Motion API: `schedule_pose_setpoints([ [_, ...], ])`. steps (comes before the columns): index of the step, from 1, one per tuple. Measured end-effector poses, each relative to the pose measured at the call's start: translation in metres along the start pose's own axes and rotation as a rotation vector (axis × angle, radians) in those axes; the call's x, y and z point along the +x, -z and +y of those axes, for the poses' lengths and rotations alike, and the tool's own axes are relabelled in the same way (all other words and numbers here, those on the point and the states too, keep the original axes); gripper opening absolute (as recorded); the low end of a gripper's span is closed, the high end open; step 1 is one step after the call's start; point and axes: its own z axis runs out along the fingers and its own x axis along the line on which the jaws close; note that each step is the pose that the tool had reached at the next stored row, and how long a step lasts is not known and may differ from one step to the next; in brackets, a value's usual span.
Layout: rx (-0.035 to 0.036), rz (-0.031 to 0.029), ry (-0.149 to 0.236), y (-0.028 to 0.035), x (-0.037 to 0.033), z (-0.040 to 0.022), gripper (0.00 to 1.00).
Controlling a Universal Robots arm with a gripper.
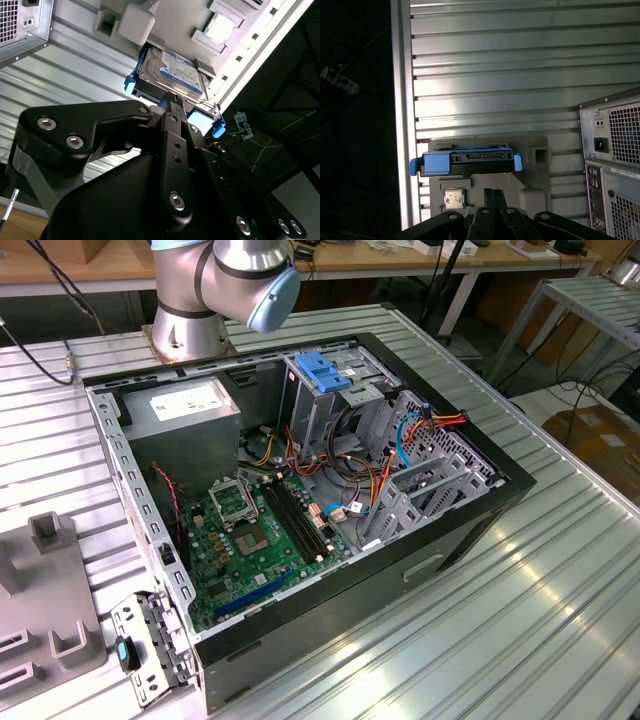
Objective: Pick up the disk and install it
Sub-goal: 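Reach for the disk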
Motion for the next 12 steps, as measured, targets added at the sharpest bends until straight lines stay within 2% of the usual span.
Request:
schedule_pose_setpoints([
  [12,0.0000,0.0001,0.000,-0.0002,0.0132,-0.0010,0.11],
])
